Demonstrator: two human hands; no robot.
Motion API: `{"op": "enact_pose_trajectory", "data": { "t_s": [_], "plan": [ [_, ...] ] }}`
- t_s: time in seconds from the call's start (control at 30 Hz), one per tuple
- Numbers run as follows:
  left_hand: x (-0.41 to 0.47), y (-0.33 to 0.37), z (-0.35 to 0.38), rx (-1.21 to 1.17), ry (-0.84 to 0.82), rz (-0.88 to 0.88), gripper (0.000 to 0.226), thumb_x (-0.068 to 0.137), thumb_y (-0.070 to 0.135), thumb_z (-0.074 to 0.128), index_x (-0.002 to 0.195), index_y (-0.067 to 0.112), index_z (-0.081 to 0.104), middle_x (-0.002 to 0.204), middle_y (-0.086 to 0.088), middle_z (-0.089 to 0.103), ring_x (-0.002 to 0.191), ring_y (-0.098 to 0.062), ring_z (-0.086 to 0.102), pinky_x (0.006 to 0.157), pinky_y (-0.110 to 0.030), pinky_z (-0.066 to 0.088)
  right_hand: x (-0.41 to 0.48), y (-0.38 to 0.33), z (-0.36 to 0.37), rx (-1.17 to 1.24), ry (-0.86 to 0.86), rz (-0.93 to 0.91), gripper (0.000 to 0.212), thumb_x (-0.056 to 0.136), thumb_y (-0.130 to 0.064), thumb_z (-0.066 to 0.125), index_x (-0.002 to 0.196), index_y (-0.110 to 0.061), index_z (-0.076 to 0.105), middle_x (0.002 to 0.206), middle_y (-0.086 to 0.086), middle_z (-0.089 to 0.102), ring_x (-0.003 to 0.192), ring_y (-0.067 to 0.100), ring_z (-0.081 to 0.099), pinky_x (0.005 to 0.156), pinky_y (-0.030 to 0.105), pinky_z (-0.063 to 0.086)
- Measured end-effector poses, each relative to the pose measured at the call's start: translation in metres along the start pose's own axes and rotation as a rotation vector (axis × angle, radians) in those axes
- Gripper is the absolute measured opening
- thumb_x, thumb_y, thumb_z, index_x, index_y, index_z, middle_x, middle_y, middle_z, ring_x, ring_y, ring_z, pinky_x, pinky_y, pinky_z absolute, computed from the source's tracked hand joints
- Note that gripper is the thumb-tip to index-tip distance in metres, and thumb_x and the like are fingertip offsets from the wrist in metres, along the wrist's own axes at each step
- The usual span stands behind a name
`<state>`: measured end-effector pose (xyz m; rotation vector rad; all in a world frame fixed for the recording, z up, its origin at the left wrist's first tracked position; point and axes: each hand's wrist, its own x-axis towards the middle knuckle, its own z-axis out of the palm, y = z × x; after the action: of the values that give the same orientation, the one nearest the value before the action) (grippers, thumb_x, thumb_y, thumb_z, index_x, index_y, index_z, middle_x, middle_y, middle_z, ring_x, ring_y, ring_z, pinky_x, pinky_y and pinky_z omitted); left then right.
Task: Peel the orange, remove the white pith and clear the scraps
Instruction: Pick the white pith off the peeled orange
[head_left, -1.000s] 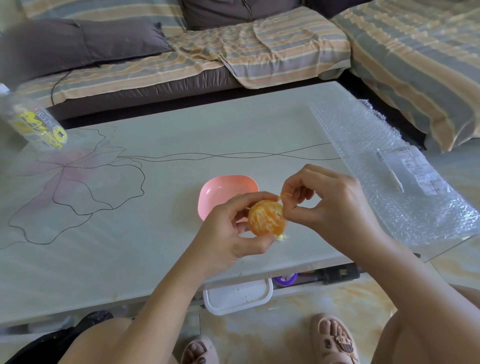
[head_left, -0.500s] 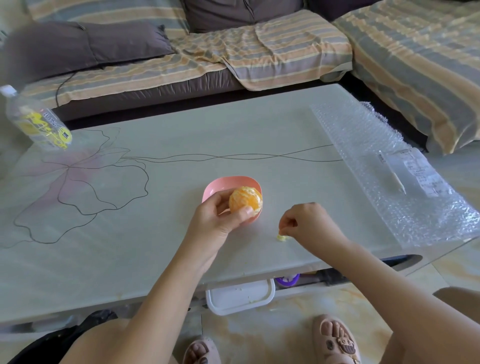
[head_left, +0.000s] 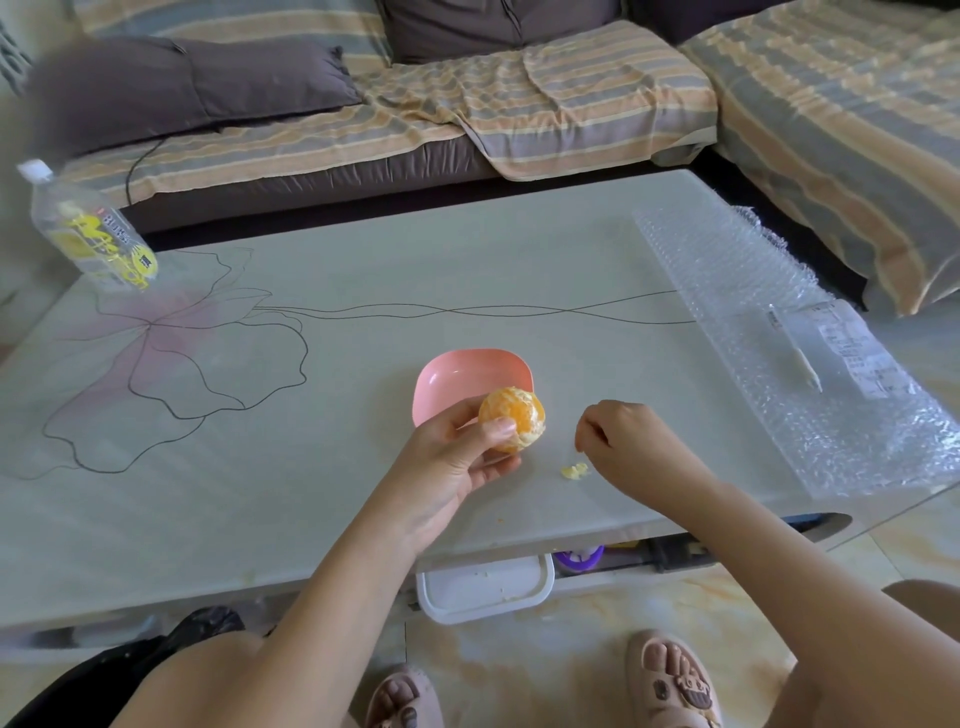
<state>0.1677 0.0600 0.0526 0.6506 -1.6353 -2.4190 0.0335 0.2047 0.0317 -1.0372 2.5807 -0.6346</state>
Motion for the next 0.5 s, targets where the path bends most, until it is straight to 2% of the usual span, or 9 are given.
{"op": "enact_pose_trajectory", "data": {
  "t_s": [0.1,0.17,0.23,0.3,0.4,0.5],
  "plan": [
    [-0.001,0.001,0.001,-0.012,0.003,-0.007,0.044,0.064,0.023,0.075,0.104,0.010,0.066,0.102,-0.007,0.070,0.092,-0.019,0.069,0.075,-0.027,0.056,0.000,0.002,-0.001,0.016,0.023,-0.021,0.025,0.093,-0.020,0.051,0.081,-0.002,0.063,0.076,0.000,0.057,0.066,0.011,0.052,0.054,0.014,0.038],
    [-0.001,0.002,0.002,-0.022,-0.003,-0.013,0.042,0.069,0.018,0.071,0.108,0.007,0.063,0.106,-0.011,0.069,0.095,-0.023,0.068,0.075,-0.027,0.056,-0.001,0.003,-0.003,0.070,0.038,-0.024,0.016,0.088,-0.019,0.061,0.077,-0.008,0.065,0.071,-0.010,0.055,0.063,0.004,0.049,0.050,0.009,0.036],
    [-0.001,0.001,0.002,-0.039,-0.005,-0.014,0.042,0.070,0.015,0.070,0.111,0.005,0.062,0.109,-0.013,0.068,0.097,-0.026,0.068,0.074,-0.027,0.055,-0.002,0.003,-0.006,0.121,0.057,-0.022,0.010,0.083,-0.012,0.066,0.073,-0.013,0.064,0.070,-0.011,0.056,0.063,0.002,0.050,0.053,0.008,0.039],
    [-0.001,0.001,0.002,-0.054,-0.002,-0.005,0.041,0.071,0.012,0.068,0.111,0.003,0.062,0.110,-0.015,0.066,0.098,-0.027,0.066,0.074,-0.028,0.055,-0.003,0.002,-0.007,0.137,0.072,-0.025,0.016,0.082,-0.003,0.063,0.073,-0.017,0.062,0.067,-0.014,0.054,0.060,0.001,0.049,0.055,0.004,0.039],
    [0.000,0.000,0.002,-0.064,-0.002,0.017,0.052,0.062,0.015,0.077,0.110,0.002,0.062,0.106,-0.013,0.067,0.097,-0.025,0.066,0.075,-0.028,0.056,-0.003,0.000,-0.009,0.130,0.069,-0.006,0.030,0.084,0.006,0.045,0.079,-0.016,0.066,0.065,-0.018,0.050,0.053,0.002,0.044,0.050,0.004,0.037],
    [0.000,0.001,0.000,-0.055,-0.020,0.039,0.058,0.056,0.020,0.078,0.109,0.002,0.063,0.102,-0.009,0.070,0.096,-0.022,0.066,0.078,-0.028,0.055,-0.001,0.000,-0.010,0.162,0.060,-0.002,0.035,0.085,0.006,0.036,0.080,-0.017,0.063,0.070,-0.014,0.055,0.062,0.006,0.051,0.049,0.008,0.037]
  ]
}}
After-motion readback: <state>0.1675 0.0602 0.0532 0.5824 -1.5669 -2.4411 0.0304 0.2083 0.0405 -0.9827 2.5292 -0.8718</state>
